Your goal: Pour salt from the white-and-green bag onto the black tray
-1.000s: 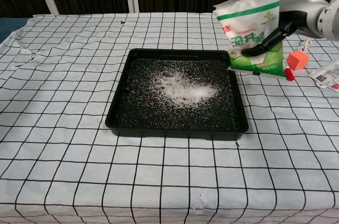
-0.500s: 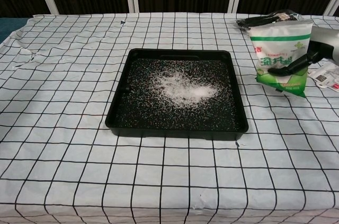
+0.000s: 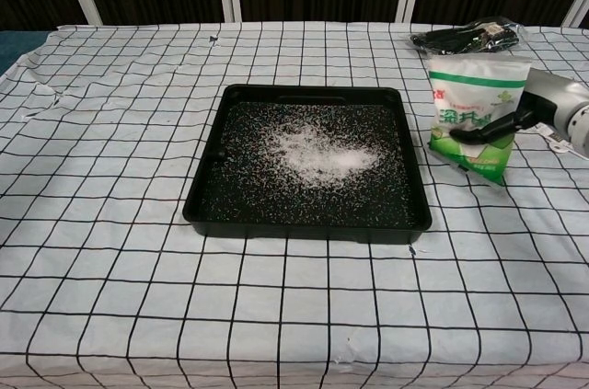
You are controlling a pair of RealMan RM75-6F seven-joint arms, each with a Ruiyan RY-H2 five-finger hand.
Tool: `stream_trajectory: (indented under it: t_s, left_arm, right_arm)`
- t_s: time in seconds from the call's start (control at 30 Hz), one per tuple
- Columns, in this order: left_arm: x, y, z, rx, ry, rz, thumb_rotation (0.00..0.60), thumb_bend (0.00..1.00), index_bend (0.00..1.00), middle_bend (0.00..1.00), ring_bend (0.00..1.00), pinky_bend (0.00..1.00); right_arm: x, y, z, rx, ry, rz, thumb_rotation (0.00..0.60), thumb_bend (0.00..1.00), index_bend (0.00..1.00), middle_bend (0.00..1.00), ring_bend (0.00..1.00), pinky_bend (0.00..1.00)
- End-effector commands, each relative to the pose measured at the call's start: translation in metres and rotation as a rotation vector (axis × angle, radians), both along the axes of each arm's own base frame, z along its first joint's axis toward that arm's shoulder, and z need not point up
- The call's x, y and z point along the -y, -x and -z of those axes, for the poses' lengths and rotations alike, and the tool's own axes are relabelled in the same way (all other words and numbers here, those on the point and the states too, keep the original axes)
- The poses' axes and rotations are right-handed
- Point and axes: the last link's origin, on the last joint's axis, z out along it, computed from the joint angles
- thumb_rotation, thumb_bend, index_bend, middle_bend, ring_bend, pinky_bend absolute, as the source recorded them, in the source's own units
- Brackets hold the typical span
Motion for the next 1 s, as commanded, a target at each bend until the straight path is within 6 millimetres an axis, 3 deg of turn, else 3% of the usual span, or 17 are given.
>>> stream_trajectory:
  t_s: [0.03,0.17,0.3,0.43,0.63,1.0]
  left_arm:
    - [0.000,0.000,0.000,0.002,0.000,-0.001,0.600,0.30,0.17,0.09,0.03,0.11]
    - [0.000,0.000,0.000,0.003,0.001,-0.002,0.600,0.30,0.17,0.09,0.03,0.11]
    - [0.000,0.000,-0.001,0.006,0.002,-0.001,0.600,0.30,0.17,0.09,0.03,0.11]
    - [0.001,0.000,-0.001,0.008,0.003,-0.002,0.600,0.30,0.17,0.09,0.03,0.11]
    - [0.001,0.000,-0.001,0.007,0.002,-0.005,0.600,0.30,0.17,0.09,0.03,0.11]
    - [0.001,0.000,0.000,0.006,-0.002,-0.007,0.600,0.30,0.17,0.09,0.03,0.12]
  right_arm:
    - [-0.001,-0.003,0.006,0.003,0.017,0.012,0.600,0.56,0.84,0.57,0.65,0.68]
    - [-0.004,-0.007,0.013,0.012,0.021,0.019,0.600,0.49,0.78,0.52,0.62,0.66]
    - [-0.009,-0.011,0.020,-0.013,-0.015,0.001,0.600,0.38,0.57,0.42,0.52,0.58]
    - [-0.013,-0.012,0.023,-0.050,-0.048,-0.021,0.600,0.26,0.45,0.32,0.41,0.48]
    - [-0.016,-0.013,0.020,-0.040,-0.061,-0.032,0.600,0.19,0.34,0.19,0.28,0.41]
    - [-0.029,-0.015,0.010,0.013,-0.058,-0.052,0.600,0.17,0.27,0.16,0.26,0.38]
